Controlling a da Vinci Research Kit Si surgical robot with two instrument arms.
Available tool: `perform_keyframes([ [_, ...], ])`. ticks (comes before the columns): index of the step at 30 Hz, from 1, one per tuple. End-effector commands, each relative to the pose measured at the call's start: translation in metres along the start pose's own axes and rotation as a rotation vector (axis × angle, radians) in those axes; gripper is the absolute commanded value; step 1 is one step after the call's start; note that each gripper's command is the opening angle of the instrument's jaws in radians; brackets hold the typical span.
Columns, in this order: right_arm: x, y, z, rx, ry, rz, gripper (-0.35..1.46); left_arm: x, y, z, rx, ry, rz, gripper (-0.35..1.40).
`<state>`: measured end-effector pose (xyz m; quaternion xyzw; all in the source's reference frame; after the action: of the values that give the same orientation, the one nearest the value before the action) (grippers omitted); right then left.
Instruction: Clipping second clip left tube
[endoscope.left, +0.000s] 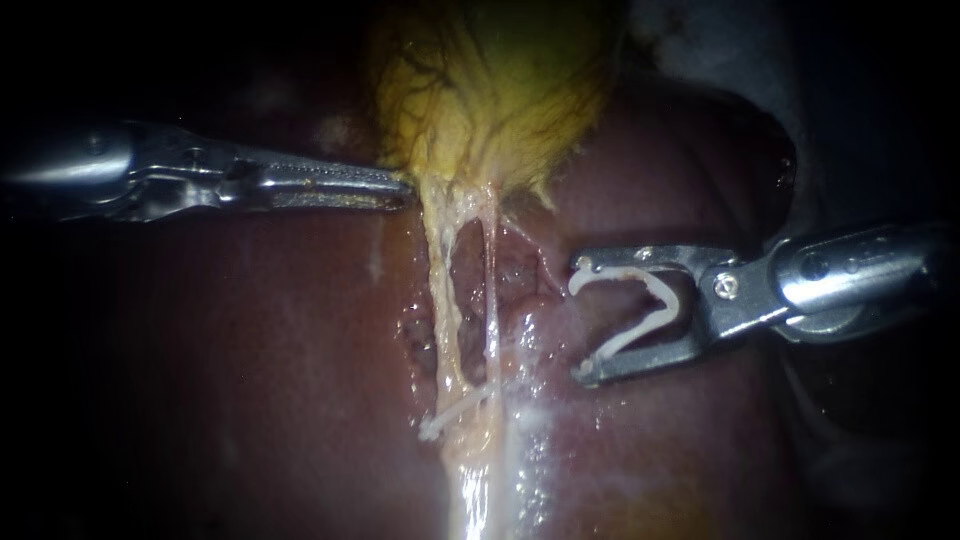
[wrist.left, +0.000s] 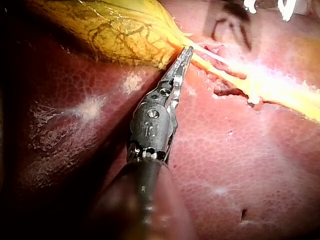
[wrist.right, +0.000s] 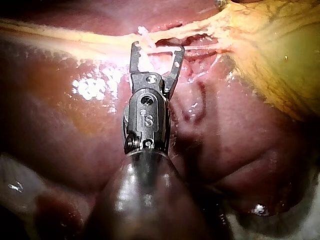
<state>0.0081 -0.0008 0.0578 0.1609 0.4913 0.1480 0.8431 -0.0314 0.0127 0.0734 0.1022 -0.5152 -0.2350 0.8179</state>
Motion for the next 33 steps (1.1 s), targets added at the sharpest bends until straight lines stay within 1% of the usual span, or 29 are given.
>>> perform_keyframes([
  [1, 0.0, 0.0, 0.0, 0.0, 0.0, 0.0, 0.59, -0.0001, 0.0, -0.0001, 0.001, 0.0, 0.0, -0.35],
  [4, 0.0, -0.0001, 0.0, 0.0, 0.0, 0.0, 0.59, -0.0006, 0.0001, -0.001, 0.007, 0.0, -0.004, -0.35],
  [5, 0.0, -0.0001, 0.0, 0.0, 0.0, 0.0, 0.59, -0.001, 0.0001, -0.0015, 0.012, -0.001, -0.005, -0.35],
  [8, -0.0001, -0.0001, 0.0, -0.001, 0.0, -0.001, 0.59, -0.0022, 0.0, -0.0033, 0.007, 0.002, -0.011, -0.35],
  [10, -0.0001, -0.0001, 0.0, -0.001, 0.0, -0.001, 0.59, -0.003, 0.0, -0.0045, 0.0, -0.008, -0.017, -0.35],
  [11, -0.0001, -0.0001, 0.0, -0.001, 0.0, 0.0, 0.59, -0.0036, 0.0, -0.0053, -0.006, -0.018, -0.021, -0.35],
  [14, 0.0, 0.0, 0.0003, 0.0, 0.0, 0.001, 0.59, -0.0049, 0.0001, -0.0069, -0.018, -0.026, -0.035, -0.35],
  [16, 0.0001, 0.0001, 0.0006, 0.022, 0.001, 0.003, 0.6, -0.0054, 0.0001, -0.0077, -0.022, -0.03, -0.033, -0.35],
  [19, 0.0005, 0.0003, 0.0015, 0.096, 0.002, 0.006, 0.59, -0.0055, 0.0, -0.0079, -0.025, -0.032, -0.034, -0.35],
  [20, 0.0007, 0.0005, 0.002, 0.14, 0.005, 0.026, 0.59, -0.0055, 0.0, -0.0078, -0.025, -0.032, -0.033, -0.35],
  [23, 0.0008, 0.0006, 0.0035, 0.195, 0.003, 0.085, 0.59, -0.0054, 0.0, -0.0076, -0.026, -0.032, -0.033, -0.35],
  [25, 0.0007, 0.0007, 0.0044, 0.211, 0.008, 0.103, 0.59, -0.0054, 0.0, -0.0076, -0.026, -0.032, -0.033, -0.35],
  [29, -0.0002, 0.0009, 0.0065, 0.25, 0.036, 0.148, 0.59, -0.0054, 0.0, -0.0077, -0.026, -0.032, -0.033, -0.35],
  [33, -0.0012, 0.0013, 0.0086, 0.287, 0.039, 0.173, 0.59, -0.0054, 0.0, -0.0077, -0.026, -0.032, -0.033, -0.35],
])
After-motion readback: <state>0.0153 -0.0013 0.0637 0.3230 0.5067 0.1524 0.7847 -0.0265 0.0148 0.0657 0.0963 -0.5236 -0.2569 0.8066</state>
